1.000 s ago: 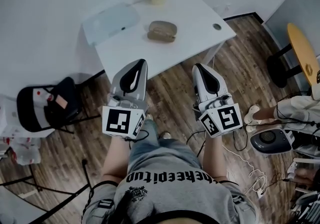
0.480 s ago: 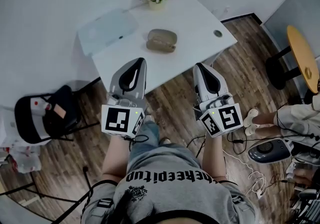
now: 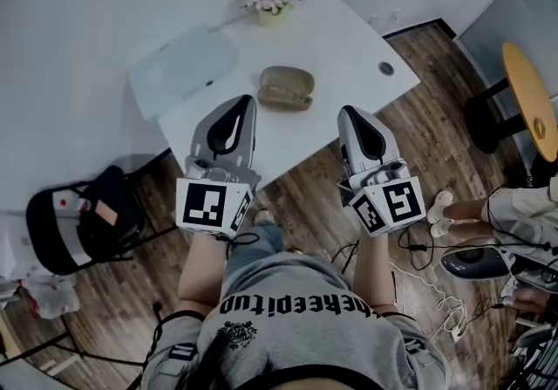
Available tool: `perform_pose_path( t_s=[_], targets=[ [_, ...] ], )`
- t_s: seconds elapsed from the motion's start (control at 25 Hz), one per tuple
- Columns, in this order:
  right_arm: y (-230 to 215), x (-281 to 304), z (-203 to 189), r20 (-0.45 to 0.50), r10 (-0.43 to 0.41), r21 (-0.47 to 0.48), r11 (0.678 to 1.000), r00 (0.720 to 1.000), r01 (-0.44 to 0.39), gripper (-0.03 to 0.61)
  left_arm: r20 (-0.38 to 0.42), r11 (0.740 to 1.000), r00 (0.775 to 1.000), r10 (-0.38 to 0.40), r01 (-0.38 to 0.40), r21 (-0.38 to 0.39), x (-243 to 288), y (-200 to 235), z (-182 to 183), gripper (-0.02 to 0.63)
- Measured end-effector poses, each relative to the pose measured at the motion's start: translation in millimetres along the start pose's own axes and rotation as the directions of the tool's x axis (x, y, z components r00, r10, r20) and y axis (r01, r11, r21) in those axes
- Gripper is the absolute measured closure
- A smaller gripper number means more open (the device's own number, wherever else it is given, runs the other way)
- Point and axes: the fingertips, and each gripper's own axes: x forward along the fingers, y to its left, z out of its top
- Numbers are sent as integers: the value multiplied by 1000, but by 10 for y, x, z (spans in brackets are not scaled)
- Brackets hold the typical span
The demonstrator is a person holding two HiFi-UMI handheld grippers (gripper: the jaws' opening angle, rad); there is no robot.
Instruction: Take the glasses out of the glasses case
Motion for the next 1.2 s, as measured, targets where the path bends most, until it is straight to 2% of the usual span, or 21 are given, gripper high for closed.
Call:
perform_pose_path(
  t_s=[0.36, 0.76, 1.2],
  targets=[
    [-74, 550, -83, -9, -26, 3, 1000, 1000, 26, 577, -12, 999, 999, -30, 29, -13, 360, 459, -123, 595],
    [-113, 872, -261, -47, -74, -5, 997, 996, 74, 577, -28, 995, 996, -86, 85, -43, 578, 738, -342, 594],
    [-235, 1165, -584, -164, -35, 0, 999, 986, 35, 577, -60, 995, 995, -79, 74, -70, 712, 904, -513, 594]
  ],
)
